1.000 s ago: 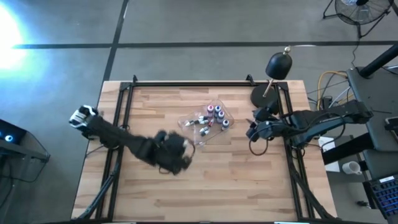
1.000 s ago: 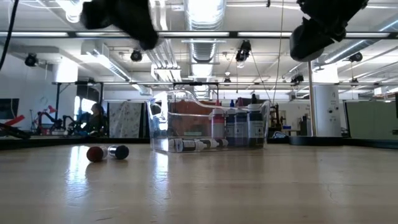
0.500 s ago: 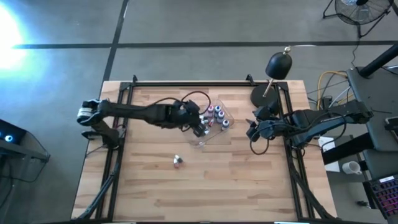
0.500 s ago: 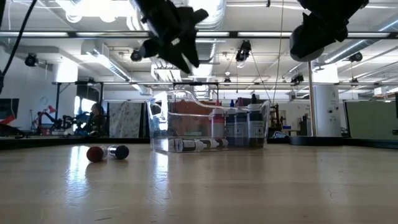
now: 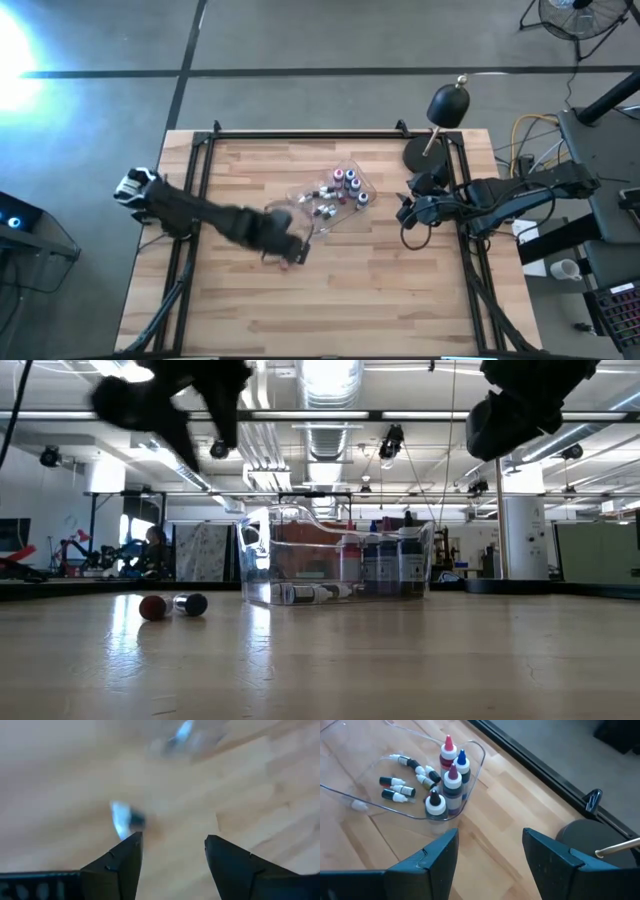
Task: Pick & Place food coloring
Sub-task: Put the red orange food coloring bottle into the transparent bin
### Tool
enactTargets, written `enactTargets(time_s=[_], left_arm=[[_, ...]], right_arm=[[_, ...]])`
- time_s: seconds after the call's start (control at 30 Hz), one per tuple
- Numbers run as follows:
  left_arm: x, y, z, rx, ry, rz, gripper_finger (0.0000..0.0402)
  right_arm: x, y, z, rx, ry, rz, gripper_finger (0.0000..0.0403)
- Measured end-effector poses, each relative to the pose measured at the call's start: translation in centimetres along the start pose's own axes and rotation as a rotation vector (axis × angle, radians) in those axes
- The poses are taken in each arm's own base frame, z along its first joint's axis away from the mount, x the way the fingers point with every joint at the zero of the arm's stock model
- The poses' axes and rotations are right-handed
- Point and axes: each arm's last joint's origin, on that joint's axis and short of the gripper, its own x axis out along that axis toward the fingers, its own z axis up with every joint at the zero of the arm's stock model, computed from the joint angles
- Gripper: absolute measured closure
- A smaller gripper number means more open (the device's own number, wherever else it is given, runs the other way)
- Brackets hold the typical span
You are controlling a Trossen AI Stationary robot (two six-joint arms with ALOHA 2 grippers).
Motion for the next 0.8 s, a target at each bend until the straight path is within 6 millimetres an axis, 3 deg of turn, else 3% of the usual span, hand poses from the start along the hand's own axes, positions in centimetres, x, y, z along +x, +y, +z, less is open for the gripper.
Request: enactTargets(time_s=[0.1,0.27,0.4,0.8], left_arm=[[2.2,0.4,-2.8,-0.230,0.075,-0.034,0.0214],[5.5,2.2,-5.4,-0.375,0.091,0.044,0.0214],[7.0,3.1,-5.8,-0.410,0.075,0.108,0.0214],[9.7,3.3,-5.9,-0.391,0.071,0.198,0.0213]], right_arm=[[0.2,0.0,-0.3,-0.009,0.005,-0.006,0.0188],[0.5,-0.1,-0.7,-0.035,0.011,-0.018,0.0188],[0.5,-0.1,-0.7,-0.065,0.000,-0.034,0.0188],[0.6,-0.2,-0.8,-0.093,-0.009,-0.056,0.0188]])
